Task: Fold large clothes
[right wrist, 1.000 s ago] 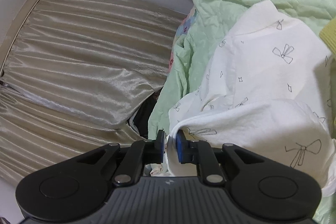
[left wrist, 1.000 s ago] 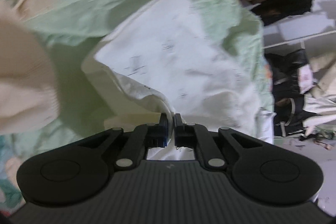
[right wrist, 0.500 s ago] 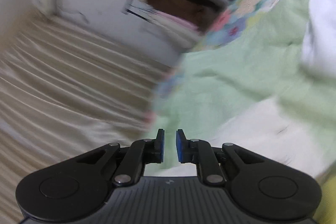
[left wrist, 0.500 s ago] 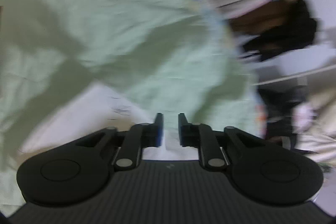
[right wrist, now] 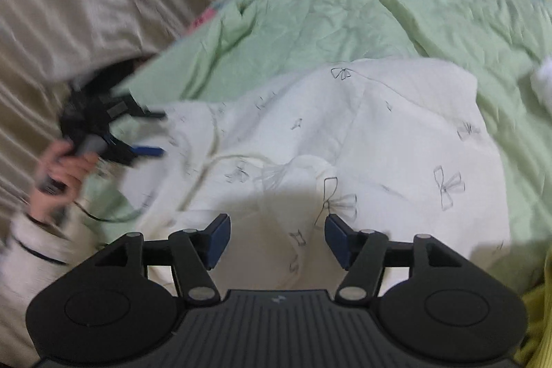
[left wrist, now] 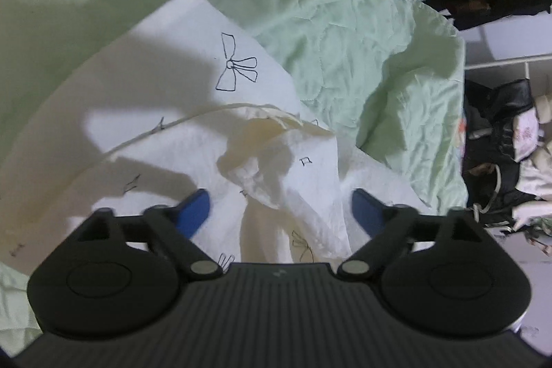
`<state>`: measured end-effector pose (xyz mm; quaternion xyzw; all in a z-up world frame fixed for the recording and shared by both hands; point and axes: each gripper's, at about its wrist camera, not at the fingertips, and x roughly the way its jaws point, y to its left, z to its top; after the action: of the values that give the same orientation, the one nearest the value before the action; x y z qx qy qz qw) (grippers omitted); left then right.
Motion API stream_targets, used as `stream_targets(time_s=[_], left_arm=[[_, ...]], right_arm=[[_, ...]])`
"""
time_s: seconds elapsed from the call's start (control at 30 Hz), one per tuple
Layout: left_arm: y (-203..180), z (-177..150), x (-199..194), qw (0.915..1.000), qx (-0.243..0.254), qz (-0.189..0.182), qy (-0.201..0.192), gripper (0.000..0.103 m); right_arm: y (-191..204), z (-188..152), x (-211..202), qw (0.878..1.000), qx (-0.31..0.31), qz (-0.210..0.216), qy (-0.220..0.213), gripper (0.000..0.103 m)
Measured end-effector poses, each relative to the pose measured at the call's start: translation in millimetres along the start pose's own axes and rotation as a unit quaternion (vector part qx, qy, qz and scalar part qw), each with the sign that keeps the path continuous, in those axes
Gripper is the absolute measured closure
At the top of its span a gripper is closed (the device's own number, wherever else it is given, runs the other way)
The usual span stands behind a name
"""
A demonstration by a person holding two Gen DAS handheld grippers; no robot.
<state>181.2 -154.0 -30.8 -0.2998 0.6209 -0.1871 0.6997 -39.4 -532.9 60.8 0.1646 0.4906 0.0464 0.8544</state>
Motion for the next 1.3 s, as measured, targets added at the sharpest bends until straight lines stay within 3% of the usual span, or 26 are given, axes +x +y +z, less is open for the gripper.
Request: stream_targets(time_s=[0.07,0.13,0.17,0.2,0.23,0.27,0.33,0.43,0.5,0.6,0.7,0.73,0.77,0.8,0.83,0.87,0.93,1.03,1.13,1.2,1.3], left_arm=[[-3.6,-0.4,9.1,1.0,0.0,0.001,0.004,0.002],[-9.4,-1.8,21.7,0.9998,0.01,-0.009,0.015,0.006],[-12.6,-3.1,28.1,0.9996,0.015,-0.015,0.019,0.027],[-15.1,-4.3,31.6,0.9996,0.014,-0.016,0.02,0.079],[-18.2,-5.6,36.1,0.9994,0.008,-0.022,0.026,0.093],[-22.6,-7.0,40.5,0.9985,-0.006,-0.039,0.037,0.1],[-32.6,-6.3,34.8,0.9986,-0.008,-0.05,0.016,0.101],[-53.1,3.6,10.5,0.9964,0.004,-0.077,-0.036,0.101],[-60.0,14.2,-1.1,0.9943,0.003,-0.095,-0.05,0.101],[-72.3,44.6,-28.3,0.9905,0.0,-0.104,-0.09,0.101],[-74.4,64.5,-41.3,0.9892,0.006,-0.077,-0.125,0.096],[-65.3,71.9,-45.5,0.988,-0.023,-0.055,-0.143,0.091],[-59.9,74.2,-46.1,0.9874,-0.034,-0.052,-0.145,0.066],[-50.5,77.5,-46.7,0.9867,-0.05,-0.045,-0.148,0.03],[-34.2,81.6,-47.5,0.9856,-0.07,-0.03,-0.151,0.017],[-26.7,80.8,-49.1,0.9852,-0.072,-0.024,-0.154,0.014],[-10.2,78.6,-52.7,0.9851,-0.071,-0.012,-0.156,0.014],[22.8,61.3,-59.2,0.9919,-0.047,-0.012,-0.117,0.014],[43.6,39.9,-63.1,0.9951,-0.039,-0.015,-0.09,0.012],[58.1,16.9,-67.5,0.9969,-0.036,-0.01,-0.069,0.012],[78.1,-17.7,-73.5,0.9979,-0.042,-0.018,-0.045,0.009]], right_arm=[[3.4,-0.7,4.7,1.0,0.0,-0.021,0.001,0.055],[2.4,-1.6,6.3,0.999,0.011,-0.034,-0.004,0.096],[-2.8,-1.0,3.9,0.999,0.03,-0.03,-0.014,0.099],[-11.7,-2.0,1.3,0.998,0.054,-0.023,-0.03,0.099],[-17.4,-2.7,-0.3,0.996,0.069,-0.019,-0.043,0.099],[-22.6,-1.6,-7.7,0.994,0.081,-0.019,-0.067,0.099],[-33.6,2.9,-28.5,0.987,0.104,-0.021,-0.122,0.1],[-47.6,18.7,-59.6,0.975,0.125,-0.025,-0.184,0.1],[-57.4,31.3,-77.4,0.965,0.14,-0.028,-0.22,0.1],[-72.7,52.4,-91.1,0.951,0.16,-0.046,-0.259,0.1],[-94.4,69.9,-80.8,0.947,0.185,-0.028,-0.26,0.098],[-103.7,75.9,-70.7,0.945,0.198,-0.041,-0.259,0.09],[-109.3,77.9,-62.9,0.941,0.208,-0.055,-0.261,0.083],[-116.0,79.6,-49.8,0.941,0.216,-0.081,-0.247,0.065],[-120.2,76.2,-41.4,0.942,0.228,-0.093,-0.228,0.059],[-122.4,70.0,-37.2,0.943,0.241,-0.095,-0.21,0.059],[-119.2,47.6,-37.1,0.949,0.247,-0.058,-0.187,0.056],[-108.6,7.7,-39.8,0.955,0.253,-0.012,-0.152,0.047],[-94.0,-43.2,-45.9,0.958,0.265,0.02,-0.109,0.047],[-85.4,-70.8,-48.6,0.954,0.285,0.041,-0.089,0.041],[-80.5,-105.9,-46.5,0.934,0.34,0.087,-0.07,0.036]])
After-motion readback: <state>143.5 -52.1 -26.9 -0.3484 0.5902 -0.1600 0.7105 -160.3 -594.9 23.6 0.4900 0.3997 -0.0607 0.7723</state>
